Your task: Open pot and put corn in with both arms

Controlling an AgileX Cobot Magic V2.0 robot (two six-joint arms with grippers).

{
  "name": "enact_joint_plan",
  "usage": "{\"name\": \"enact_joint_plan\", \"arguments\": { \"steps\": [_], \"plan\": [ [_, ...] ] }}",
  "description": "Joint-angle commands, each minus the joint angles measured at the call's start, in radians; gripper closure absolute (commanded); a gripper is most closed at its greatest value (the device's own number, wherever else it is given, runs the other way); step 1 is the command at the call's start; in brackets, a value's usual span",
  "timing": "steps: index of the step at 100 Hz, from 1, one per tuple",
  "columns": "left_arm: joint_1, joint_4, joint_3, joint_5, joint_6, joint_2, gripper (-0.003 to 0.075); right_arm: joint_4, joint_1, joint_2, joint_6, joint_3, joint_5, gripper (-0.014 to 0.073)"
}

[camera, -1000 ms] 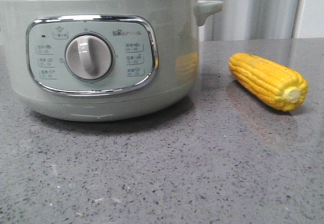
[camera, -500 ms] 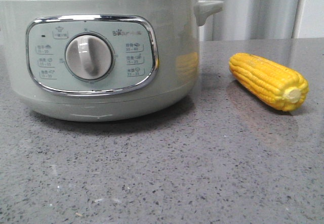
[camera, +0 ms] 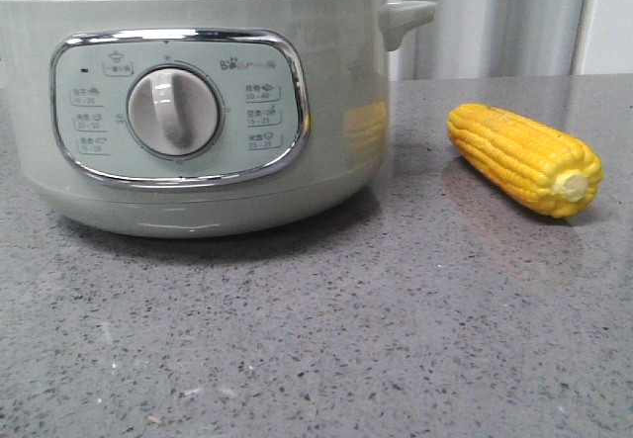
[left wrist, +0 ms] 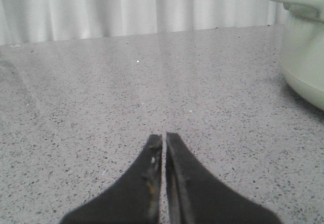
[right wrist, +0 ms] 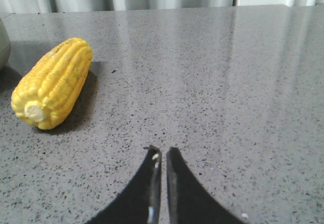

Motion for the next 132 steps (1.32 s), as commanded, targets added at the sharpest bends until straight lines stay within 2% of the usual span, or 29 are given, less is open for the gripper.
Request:
{"name": "enact_joint_plan", "arguments": {
  "steps": [1, 21, 46, 66, 89, 105, 115, 132],
  "plan": [
    [0.002, 0.008, 0.007, -0.084, -0.003, -0.035, 0.0741, 0.002, -0.005, -0.023, -0.007, 0.02, -0.092, 0.065],
    [0.002, 0.008, 0.007, -0.084, -0.003, -0.035, 0.0741, 0.002, -0.005, -0.023, -0.007, 0.02, -0.097, 0.065],
    [0.002, 0.008, 0.007, -0.084, -0.003, -0.035, 0.0741, 0.002, -0.005, -0.023, -0.007, 0.02, -0.188, 0.065],
    [0.002, -0.023, 0.005, -0.157, -0.005, -0.035, 0.0741, 0.026, -0.005, -0.023, -0.007, 0.013, -0.223, 0.065],
    [0.002, -0.034, -0.03, -0.195, -0.007, -0.035, 0.0741, 0.038, -0.005, -0.021, -0.007, -0.07, -0.185, 0.065],
    [0.002, -0.034, -0.116, -0.181, -0.007, -0.009, 0.0741, 0.038, -0.005, 0.002, -0.007, -0.158, -0.04, 0.065],
    [0.002, -0.034, -0.181, -0.181, -0.007, 0.034, 0.0741, 0.038, -0.005, 0.051, -0.007, -0.208, 0.01, 0.065],
    [0.002, 0.033, -0.29, -0.188, -0.007, 0.156, 0.0741, 0.036, -0.005, 0.187, -0.007, -0.291, 0.017, 0.065]
  ]
}}
